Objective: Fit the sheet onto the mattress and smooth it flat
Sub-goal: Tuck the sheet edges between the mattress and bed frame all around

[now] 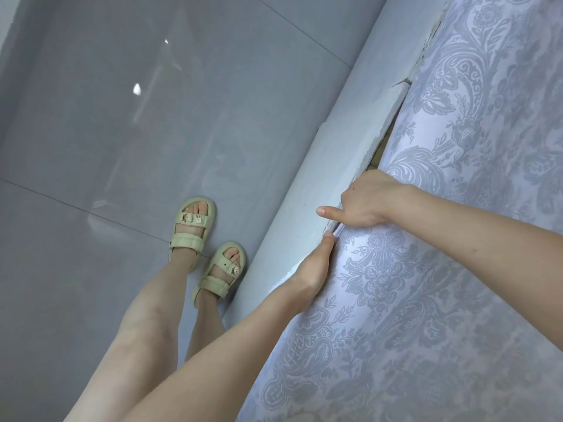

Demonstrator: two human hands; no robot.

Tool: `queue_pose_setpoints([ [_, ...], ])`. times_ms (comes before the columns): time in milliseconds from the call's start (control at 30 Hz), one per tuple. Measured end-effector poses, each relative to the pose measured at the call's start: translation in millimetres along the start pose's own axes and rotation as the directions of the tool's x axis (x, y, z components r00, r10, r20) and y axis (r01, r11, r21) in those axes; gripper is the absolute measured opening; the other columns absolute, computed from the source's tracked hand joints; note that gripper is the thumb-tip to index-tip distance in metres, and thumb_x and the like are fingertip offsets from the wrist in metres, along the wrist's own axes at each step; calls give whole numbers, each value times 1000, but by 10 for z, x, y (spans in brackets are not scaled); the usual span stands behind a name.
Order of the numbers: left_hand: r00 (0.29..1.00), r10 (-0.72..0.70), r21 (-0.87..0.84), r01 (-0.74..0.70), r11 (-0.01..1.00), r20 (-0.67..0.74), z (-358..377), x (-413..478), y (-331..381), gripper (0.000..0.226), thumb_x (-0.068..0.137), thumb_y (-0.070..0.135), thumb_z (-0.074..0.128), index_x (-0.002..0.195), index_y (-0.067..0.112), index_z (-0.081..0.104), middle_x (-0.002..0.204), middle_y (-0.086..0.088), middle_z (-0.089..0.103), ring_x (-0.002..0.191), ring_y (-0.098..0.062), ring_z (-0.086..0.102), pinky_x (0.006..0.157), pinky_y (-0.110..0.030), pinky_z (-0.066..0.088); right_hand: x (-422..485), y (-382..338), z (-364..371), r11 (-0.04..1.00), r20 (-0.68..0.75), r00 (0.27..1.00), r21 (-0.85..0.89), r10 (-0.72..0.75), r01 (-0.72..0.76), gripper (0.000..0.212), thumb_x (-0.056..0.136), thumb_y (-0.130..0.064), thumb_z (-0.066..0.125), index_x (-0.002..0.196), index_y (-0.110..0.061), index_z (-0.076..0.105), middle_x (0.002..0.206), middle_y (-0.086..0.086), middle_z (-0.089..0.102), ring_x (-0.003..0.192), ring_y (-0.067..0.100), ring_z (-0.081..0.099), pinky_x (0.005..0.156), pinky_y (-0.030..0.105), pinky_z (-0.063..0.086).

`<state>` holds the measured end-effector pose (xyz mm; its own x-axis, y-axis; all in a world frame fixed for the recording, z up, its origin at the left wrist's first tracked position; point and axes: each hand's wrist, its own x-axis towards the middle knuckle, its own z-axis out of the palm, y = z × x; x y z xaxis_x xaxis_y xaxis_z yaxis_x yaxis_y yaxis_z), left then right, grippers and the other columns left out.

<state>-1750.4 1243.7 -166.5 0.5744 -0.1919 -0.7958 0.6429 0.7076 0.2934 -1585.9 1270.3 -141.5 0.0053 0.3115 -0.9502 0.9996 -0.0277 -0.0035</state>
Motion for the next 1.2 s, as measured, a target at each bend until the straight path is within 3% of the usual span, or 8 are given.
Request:
queue_pose_setpoints([
  [100,996,-44,-13,45,999,78,36,116,142,60,93,64,5,141,42,35,135,13,51,123,-7,49,97,-20,37,-55,42,0,998,-34,999,64,-10,12,72,92,-65,4,73,-19,57,108,8,65,109,26,55,83,33,35],
  [367,940,-340,171,329,929,36,-70,313,368,90,76,84,2,111,29,64,109,2,68,107,-17,62,98,-37,47,201,-27,28,999,19,999,-11,41,-41,82,91,-68,5,112,-16,65,124,8,61,117,25,53,92,35,37],
  [467,966,-211,236,241,941,-148,-140,193,314,77,91,65,3,109,23,64,103,2,64,104,-24,60,94,-36,46,136,-20,85,1000,-184,983,23,13,-9,73,95,-61,10,80,-14,65,100,8,68,96,25,60,80,33,37],
  [533,943,-29,264,122,957,-332,-194,175,173,70,96,57,12,86,12,65,90,-7,65,86,-27,59,93,-41,46,84,-4,156,998,-405,913,69,39,-12,71,95,-57,10,66,-15,60,80,8,69,78,28,62,80,34,38],
  [667,963,8,-13,-12,1000,-271,-162,155,6,53,99,48,26,91,17,68,96,-3,71,91,-19,64,91,-31,47,-51,123,407,994,-690,716,54,106,-95,62,91,-50,24,78,-10,70,66,8,68,71,29,63,99,45,35],
  [900,978,-200,-89,194,977,-56,-20,243,-75,60,95,61,19,110,27,66,104,2,71,99,-16,66,89,-30,48,11,146,423,994,-584,808,-22,74,-107,71,87,-61,16,89,-12,67,67,8,67,79,25,64,104,47,29],
  [1067,981,-172,99,181,979,-92,-26,183,60,65,96,60,9,128,27,56,124,3,61,111,-14,56,103,-28,34,44,134,357,987,-508,855,-51,103,-149,67,91,-64,17,107,-12,56,81,9,68,85,24,63,102,43,26],
  [1200,970,-120,89,141,986,-210,-165,55,7,61,99,53,16,102,17,65,107,-3,66,97,-17,59,100,-30,41,34,113,351,988,-475,869,2,139,-157,68,91,-64,13,119,-16,54,88,9,70,97,24,62,108,45,21],
])
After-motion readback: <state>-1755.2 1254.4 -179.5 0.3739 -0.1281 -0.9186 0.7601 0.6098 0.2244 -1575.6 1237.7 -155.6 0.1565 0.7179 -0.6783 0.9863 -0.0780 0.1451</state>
